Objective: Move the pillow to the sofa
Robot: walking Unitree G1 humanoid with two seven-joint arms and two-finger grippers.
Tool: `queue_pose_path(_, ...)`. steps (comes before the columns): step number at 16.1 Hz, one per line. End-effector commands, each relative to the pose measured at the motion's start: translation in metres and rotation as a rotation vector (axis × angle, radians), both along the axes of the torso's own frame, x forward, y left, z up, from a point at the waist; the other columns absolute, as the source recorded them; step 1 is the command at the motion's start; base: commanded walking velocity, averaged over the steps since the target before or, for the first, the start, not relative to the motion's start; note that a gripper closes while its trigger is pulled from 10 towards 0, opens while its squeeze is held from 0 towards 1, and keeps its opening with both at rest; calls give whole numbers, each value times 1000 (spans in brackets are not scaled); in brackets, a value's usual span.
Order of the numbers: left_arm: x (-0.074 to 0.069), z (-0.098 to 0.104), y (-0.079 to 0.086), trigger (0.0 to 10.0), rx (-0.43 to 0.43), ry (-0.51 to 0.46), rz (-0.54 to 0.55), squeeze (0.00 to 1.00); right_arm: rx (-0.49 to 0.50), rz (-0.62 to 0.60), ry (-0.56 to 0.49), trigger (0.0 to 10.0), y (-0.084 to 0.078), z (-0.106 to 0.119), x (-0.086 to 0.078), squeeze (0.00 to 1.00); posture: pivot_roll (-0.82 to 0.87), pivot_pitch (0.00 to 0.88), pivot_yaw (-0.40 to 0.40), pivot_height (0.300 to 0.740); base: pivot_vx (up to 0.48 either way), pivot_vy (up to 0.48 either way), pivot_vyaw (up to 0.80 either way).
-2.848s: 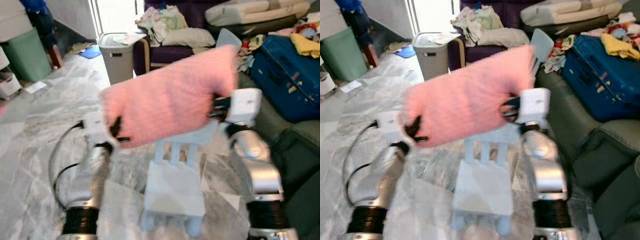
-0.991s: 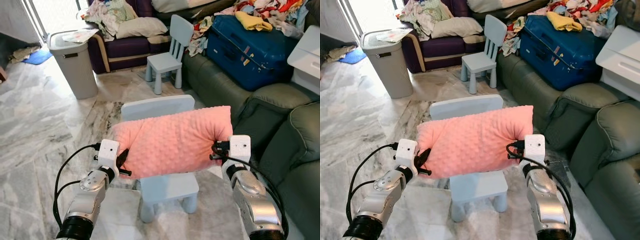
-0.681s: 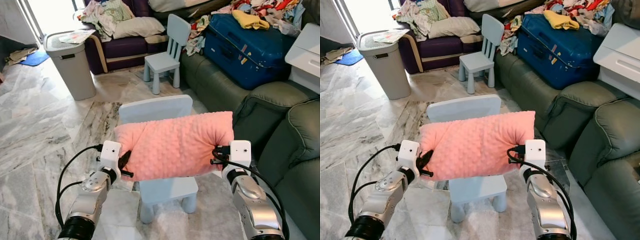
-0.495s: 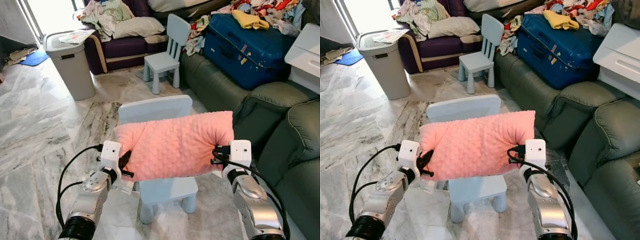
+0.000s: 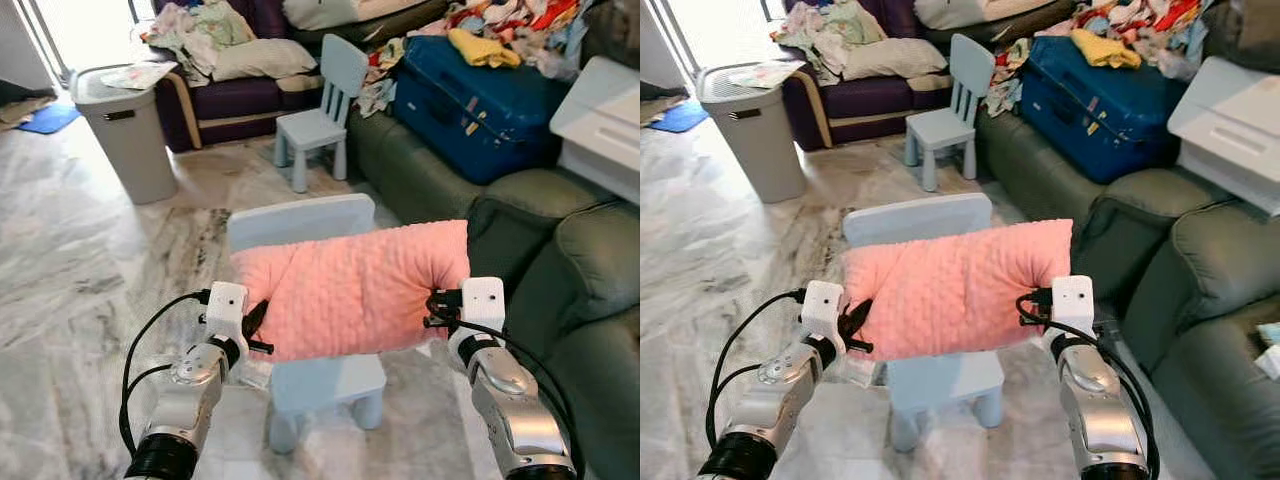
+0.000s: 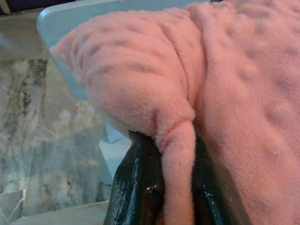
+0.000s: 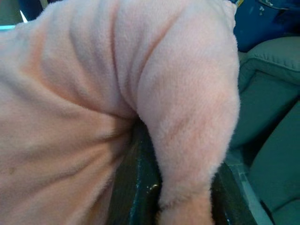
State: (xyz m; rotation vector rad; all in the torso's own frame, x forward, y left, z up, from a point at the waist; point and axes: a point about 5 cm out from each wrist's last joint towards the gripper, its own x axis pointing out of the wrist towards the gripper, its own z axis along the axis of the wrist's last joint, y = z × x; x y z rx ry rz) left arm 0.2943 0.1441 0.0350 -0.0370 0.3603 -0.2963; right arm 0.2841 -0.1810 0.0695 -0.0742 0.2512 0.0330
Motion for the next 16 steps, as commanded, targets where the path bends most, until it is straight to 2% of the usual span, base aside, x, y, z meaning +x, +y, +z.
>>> queue_pose_path(1, 4, 4, 2, 10000, -13, -26, 33, 0, -14, -2, -11, 10000, -2, 5, 1, 0, -74, 0, -19, 740, 0, 0, -775)
queue_pose_path(3, 6, 6, 3, 10000, -20, -43, 59, 0, -22, -11, -6, 10000, -4, 5, 1, 0, -87, 0, -26, 740, 0, 0, -772)
queue_pose_path(10, 8, 6, 4, 10000, 7, -52, 49, 0, -21, -26, 8, 10000, -2, 9, 5, 0, -138, 10, -35, 740, 0, 0, -774)
queue_pose_path(11, 9, 6, 5, 10000, 4, -51, 58, 0, -13, -19, 1, 10000, -1, 11, 5, 0, -139, 9, -34, 740, 0, 0, 0)
queue_pose_path(13, 12, 8, 2, 10000, -4, -55, 65, 0, -14, 7, 2, 10000, 2, 8, 8, 0, -116, 3, -7, 740, 0, 0, -275)
queue_pose_path(16, 14, 13, 5, 10000, 6, -83, 95, 0, 8, -1, 9, 10000, 8, 3, 17, 0, -68, 0, 15, 740, 0, 0, -781)
